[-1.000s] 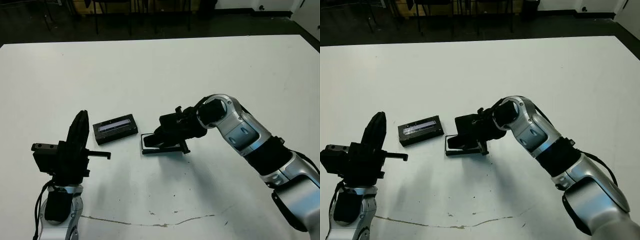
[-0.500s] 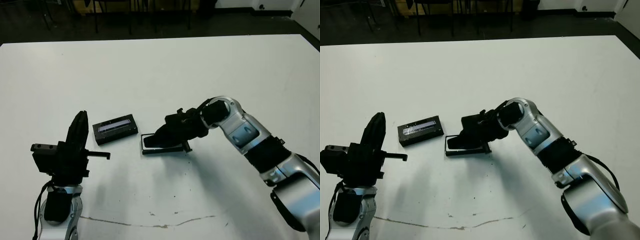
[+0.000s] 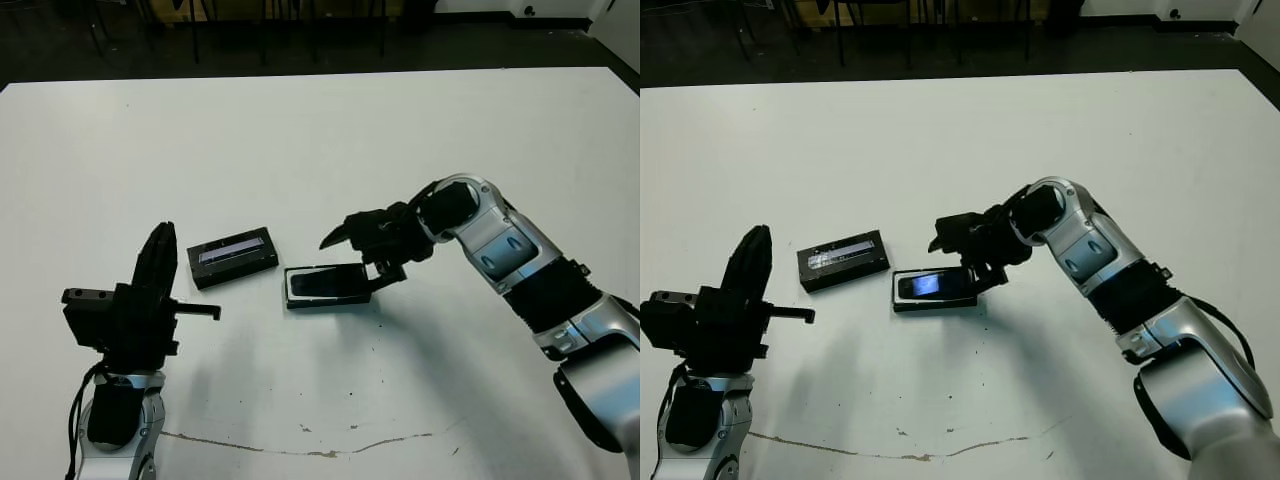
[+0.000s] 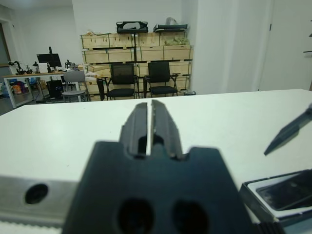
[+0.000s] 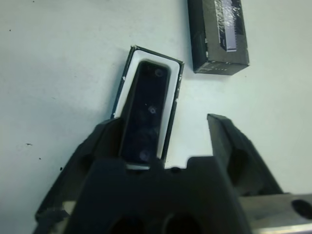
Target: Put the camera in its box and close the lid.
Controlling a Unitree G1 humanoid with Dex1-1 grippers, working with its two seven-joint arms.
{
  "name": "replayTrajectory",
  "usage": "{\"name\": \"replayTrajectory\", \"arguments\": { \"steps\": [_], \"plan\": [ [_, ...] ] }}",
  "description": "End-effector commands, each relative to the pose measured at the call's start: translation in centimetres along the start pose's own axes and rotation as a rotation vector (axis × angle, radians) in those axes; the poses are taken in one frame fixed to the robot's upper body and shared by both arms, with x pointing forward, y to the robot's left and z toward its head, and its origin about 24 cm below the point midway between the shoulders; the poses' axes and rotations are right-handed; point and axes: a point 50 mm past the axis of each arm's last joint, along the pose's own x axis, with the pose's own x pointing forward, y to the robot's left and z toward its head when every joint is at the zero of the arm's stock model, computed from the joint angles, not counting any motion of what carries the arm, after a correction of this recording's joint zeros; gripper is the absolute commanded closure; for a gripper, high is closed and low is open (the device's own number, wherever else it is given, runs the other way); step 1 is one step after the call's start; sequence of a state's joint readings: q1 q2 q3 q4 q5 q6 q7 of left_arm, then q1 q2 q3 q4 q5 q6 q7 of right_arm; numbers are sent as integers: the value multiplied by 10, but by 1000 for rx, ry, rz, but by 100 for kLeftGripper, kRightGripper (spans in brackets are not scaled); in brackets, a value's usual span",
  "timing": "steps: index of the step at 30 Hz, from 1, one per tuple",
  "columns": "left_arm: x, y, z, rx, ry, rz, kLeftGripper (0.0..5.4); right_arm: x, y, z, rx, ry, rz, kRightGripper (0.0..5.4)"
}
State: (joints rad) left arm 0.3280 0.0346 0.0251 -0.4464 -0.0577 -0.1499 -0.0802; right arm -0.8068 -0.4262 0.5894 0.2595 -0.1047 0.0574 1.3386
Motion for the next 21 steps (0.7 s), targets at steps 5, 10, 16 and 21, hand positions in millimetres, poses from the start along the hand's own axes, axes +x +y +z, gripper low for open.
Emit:
{"name": "replayTrajectory", "arguments": {
  "steps": [5,10,16,21],
  "plan": [
    [-12,4,-11,17,79,3,540,2,13,-14,46,23,25,31],
    [-12,3,-11,11,82,-5,540,-2,11,-15,59,12,-6,2],
    [-12,3,-10,12,85,-8,540,-19,1,-14,79,-9,-78,2],
    [-12,3,-10,9,88,-4,540,-46,-6,-11,183,-132,-163,2]
  ]
}}
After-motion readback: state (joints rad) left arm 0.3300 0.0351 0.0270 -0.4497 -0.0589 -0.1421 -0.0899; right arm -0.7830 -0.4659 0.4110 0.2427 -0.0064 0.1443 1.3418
